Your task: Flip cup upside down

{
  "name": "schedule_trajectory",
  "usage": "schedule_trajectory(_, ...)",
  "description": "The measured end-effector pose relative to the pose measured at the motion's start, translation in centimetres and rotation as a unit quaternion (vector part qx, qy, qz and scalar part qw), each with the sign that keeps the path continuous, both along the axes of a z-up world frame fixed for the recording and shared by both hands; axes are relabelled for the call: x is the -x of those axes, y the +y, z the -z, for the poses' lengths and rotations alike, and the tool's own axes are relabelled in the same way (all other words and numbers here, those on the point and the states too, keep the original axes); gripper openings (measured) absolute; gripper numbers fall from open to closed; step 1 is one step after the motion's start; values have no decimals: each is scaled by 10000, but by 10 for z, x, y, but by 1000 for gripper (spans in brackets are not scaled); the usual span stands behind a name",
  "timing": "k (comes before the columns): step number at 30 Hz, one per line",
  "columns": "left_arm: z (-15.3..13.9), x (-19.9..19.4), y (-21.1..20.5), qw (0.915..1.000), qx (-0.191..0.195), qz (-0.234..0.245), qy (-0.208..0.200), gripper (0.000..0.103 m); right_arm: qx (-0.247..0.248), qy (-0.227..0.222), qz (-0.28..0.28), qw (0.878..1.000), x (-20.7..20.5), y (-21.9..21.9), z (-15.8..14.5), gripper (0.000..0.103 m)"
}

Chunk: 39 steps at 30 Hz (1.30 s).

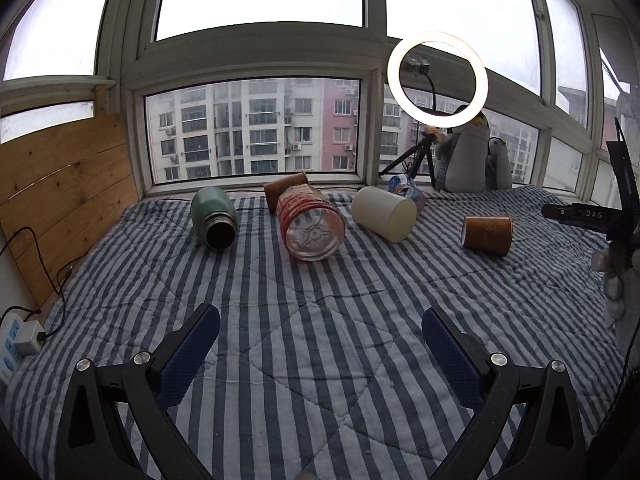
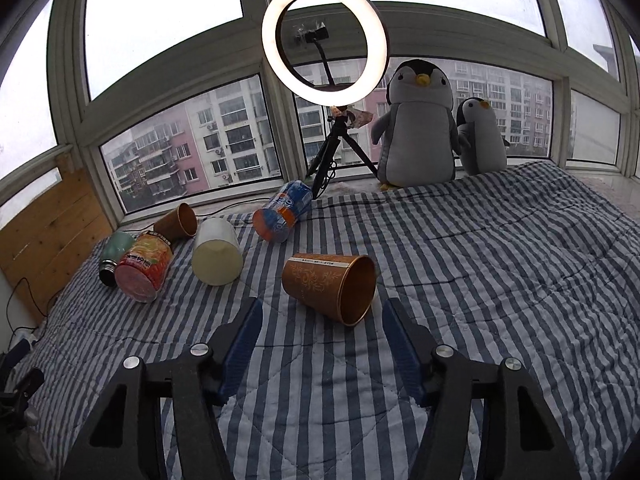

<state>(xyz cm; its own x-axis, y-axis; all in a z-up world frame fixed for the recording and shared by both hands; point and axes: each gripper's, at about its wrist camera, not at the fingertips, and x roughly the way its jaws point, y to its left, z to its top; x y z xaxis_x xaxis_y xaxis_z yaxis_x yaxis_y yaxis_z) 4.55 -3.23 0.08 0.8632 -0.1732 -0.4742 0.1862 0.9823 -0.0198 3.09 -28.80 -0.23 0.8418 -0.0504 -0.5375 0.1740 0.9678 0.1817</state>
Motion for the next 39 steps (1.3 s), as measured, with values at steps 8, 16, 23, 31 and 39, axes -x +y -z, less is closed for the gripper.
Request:
schedule_trajectory(8, -17, 18, 7, 9996, -190, -101, -154, 103, -515, 658, 38, 9965, -84, -46, 1, 10)
schedule_trajectory(16, -24, 15, 14, 9991, -297, -198, -242, 102, -289, 1646, -287, 9855, -168, -31, 16, 9)
schedule_trajectory(23, -24, 7, 23, 9995, -102, -193, -230, 102, 324, 2344, -319, 9711, -199, 1, 33, 9)
schedule_trajectory(31, -23, 11, 29, 9996, 39, -130, -229, 102, 747, 2605, -1037, 9570, -165, 50, 27, 9)
schedule_trajectory(39, -24, 23, 12, 9996, 21, 17, -287, 102, 315, 1674, -1616, 9721, -84, 58, -15, 9)
